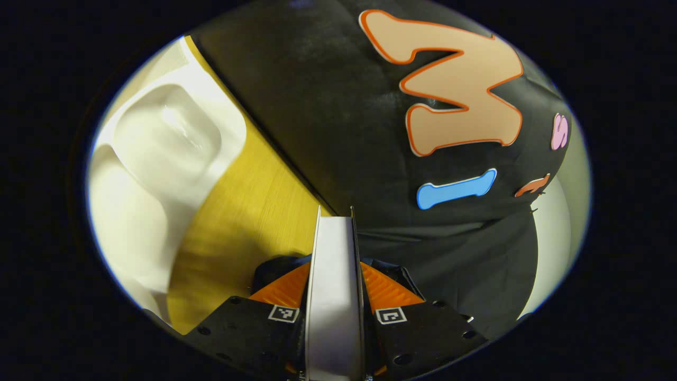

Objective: Open the schoolbag, grab two books from the bookshelf and put them into the schoolbag.

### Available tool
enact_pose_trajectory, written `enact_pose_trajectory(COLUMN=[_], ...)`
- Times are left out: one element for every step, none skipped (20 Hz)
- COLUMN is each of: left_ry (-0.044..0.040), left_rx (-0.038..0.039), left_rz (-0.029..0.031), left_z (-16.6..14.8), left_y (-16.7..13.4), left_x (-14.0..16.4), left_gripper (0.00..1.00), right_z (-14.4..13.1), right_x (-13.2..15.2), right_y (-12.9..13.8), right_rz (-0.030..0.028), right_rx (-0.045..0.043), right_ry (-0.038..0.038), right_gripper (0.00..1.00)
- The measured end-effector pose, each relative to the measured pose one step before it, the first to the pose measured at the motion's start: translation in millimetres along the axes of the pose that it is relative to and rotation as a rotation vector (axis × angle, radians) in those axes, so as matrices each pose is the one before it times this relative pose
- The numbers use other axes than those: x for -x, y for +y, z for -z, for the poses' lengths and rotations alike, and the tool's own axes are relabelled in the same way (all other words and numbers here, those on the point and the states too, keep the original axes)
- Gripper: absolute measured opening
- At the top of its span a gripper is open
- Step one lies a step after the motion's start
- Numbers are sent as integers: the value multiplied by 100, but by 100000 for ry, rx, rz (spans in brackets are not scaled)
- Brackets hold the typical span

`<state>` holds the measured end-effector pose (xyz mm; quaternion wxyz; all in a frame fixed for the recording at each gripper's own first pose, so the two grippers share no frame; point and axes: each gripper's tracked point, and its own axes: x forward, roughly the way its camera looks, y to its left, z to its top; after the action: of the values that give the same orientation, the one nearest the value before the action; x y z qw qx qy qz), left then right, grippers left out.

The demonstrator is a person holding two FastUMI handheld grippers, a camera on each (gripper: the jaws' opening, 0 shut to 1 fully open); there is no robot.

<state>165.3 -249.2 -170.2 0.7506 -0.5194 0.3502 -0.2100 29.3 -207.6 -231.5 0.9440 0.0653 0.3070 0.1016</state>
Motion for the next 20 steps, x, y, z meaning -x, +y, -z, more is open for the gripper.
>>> enact_pose_trajectory(left_ry=[706, 786, 410, 223, 394, 146, -100, 93, -541, -217, -244, -219, 104, -85, 21, 7, -231, -452, -236, -465], left_rx=[1058, 722, 375, 413, 305, 654, 840, 1325, 1390, 1457, 1426, 1195, 773, 958, 1109, 574, 701, 667, 342, -180], left_rz=[-356, -718, -826, -1025, -1107, -1234, -1012, -91, 178, 453, -55, -750, -676, -96, 137, 305, 126, 172, 332, 202], left_z=[839, 883, 827, 697, 698, 634, 546, 576, 496, 607, 479, 536, 482, 368, 467, 516, 291, 192, 419, 389], left_y=[-20, 177, 304, 268, 363, 332, 278, -41, -79, -47, 34, 130, 158, 21, -217, -139, 72, -91, -9, -13], left_x=[-974, -728, -1055, -738, -833, -769, -952, -771, -696, -767, -687, -592, -688, -449, -548, -438, -428, -453, -358, -276], left_gripper=[40, 38, 38, 38, 39, 38, 38, 38, 38, 38, 38, 40, 38, 38, 38, 38, 38, 38, 38, 38], right_z=[-65, -36, -98, -44, -189, -38, -68, 30, -111, -76, -48, -58, -121, -45, -133, -49, -16, 15, -145, 22], right_x=[106, 81, -22, 135, 22, -56, 10, -123, 5, -79, -13, -148, -3, -25, -24, 4, -22, 23, -59, -106], right_y=[-22, -76, -1, -101, -44, 40, 100, 67, -21, 68, -39, -9, -47, -22, -78, -25, 109, 240, 221, 219], right_rz=[-371, -498, -383, -281, -171, -361, -536, -338, -329, -426, -254, -196, -279, -170, -83, -112, -185, -559, 5, -194], right_rx=[-196, -506, -165, 241, 587, 384, 662, 760, 514, 198, 184, 19, -353, -366, -301, -650, -621, -265, 150, 408], right_ry=[-107, -230, -269, -350, -272, -235, 110, -19, -70, -71, -148, -167, -194, -294, -319, -355, -174, -341, -774, 2], right_gripper=[1, 1, 1, 4, 1, 1, 3, 3, 3, 1, 1, 1, 1, 1, 1, 1, 1, 3, 1, 1])
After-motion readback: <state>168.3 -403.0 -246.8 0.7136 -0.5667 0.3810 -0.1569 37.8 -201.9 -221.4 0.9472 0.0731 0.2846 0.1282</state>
